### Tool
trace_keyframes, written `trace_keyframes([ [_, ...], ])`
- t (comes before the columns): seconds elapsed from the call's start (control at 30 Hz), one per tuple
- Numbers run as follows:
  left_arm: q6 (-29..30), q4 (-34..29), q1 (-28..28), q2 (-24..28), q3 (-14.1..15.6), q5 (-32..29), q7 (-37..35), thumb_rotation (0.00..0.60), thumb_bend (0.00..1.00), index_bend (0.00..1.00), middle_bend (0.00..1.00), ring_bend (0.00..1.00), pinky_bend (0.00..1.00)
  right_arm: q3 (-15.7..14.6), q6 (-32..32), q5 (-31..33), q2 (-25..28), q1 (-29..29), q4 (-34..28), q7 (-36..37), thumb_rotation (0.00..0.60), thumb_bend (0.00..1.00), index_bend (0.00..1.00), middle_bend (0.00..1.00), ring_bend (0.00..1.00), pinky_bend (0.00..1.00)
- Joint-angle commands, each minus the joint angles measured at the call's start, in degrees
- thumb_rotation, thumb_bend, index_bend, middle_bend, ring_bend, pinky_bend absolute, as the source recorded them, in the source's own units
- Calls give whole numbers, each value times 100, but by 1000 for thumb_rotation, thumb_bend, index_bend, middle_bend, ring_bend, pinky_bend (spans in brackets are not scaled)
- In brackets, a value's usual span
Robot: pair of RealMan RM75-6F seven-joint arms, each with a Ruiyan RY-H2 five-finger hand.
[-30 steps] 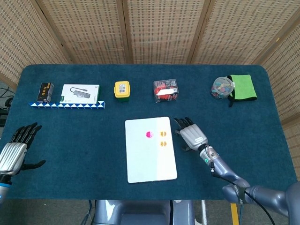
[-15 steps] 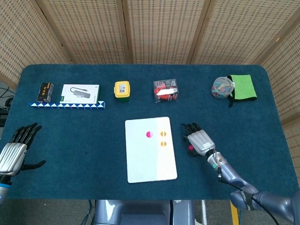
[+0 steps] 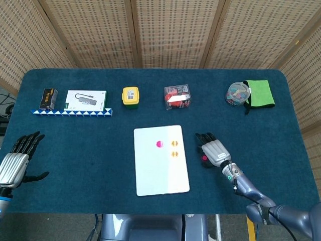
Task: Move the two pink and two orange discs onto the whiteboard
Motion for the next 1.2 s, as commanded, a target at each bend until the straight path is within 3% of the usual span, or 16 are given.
trace_keyframes([
  [0.03,0,-1,1,1,1,-1,0,600,0,0,0,0,0,16,-34,17,-22,-5,49,24,600,311,406,0,0,44],
  [0.4,2,-5,2,-4,-3,-7,24,600,0,0,0,0,0,47,-110,-34,-115,-25,200,144,600,346,561,0,0,44],
  [0.7,-9,-15,-2,1,-1,-8,23,600,0,0,0,0,0,153,-55,-132,-28,12,7,190,600,363,576,0,0,44],
  [0.87,-17,-26,-8,4,1,0,23,600,0,0,0,0,0,452,-81,-94,87,267,-468,-14,600,363,576,0,0,44],
  [1.07,-36,-23,-13,11,-3,-20,-15,600,0,0,0,0,0,917,-445,604,-246,794,-775,-569,600,363,576,0,0,44],
  [1.2,-45,-10,-12,20,-3,-30,-62,600,0,0,0,0,0,1043,-568,1201,-613,1119,-660,-1056,600,363,576,0,0,44],
])
